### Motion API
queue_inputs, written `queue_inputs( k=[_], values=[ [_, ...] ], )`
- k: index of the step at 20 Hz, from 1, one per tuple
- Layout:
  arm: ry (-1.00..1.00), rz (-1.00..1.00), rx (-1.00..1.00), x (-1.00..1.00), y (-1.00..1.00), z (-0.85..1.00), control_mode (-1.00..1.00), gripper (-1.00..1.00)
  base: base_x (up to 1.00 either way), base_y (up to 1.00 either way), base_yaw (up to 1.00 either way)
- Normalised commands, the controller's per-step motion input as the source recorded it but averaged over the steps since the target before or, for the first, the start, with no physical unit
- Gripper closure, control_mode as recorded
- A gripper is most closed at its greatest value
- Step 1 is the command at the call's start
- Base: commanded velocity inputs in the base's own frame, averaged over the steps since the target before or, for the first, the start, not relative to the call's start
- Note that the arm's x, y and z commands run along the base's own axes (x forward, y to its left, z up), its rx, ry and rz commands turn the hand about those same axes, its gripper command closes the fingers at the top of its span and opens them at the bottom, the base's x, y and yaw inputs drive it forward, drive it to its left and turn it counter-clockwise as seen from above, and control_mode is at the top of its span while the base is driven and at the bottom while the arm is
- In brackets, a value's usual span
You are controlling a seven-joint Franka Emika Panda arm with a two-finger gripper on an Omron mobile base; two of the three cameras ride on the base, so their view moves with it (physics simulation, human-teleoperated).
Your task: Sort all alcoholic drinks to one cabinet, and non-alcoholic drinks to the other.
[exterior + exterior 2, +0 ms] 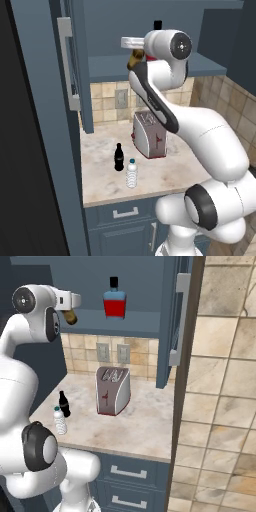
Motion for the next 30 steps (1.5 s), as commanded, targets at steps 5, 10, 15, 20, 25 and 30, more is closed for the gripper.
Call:
queue_inputs(
  k=[5, 10, 15, 20, 25, 30],
  values=[
    [0.01, 0.00, 0.00, 0.32, 0.02, 0.00, -1.00, 1.00, 0.00, 0.00, 0.00],
    [0.03, 0.00, 0.00, 0.31, 0.05, 0.00, -1.00, 1.00, 0.00, 0.00, 0.00],
    [0.04, 0.00, 0.00, 0.34, 0.11, 0.00, -1.00, 1.00, 0.00, 0.00, 0.00],
    [0.00, 0.00, 0.00, 0.30, 0.12, -0.01, -1.00, 1.00, 0.00, 0.00, 0.00],
    [0.00, 0.00, -0.01, 0.17, 0.07, -0.08, -1.00, 1.00, 0.00, 0.00, 0.00],
    [-0.02, 0.00, -0.02, 0.02, 0.01, -0.25, -1.00, 1.00, 0.00, 0.00, 0.00]
  ],
)
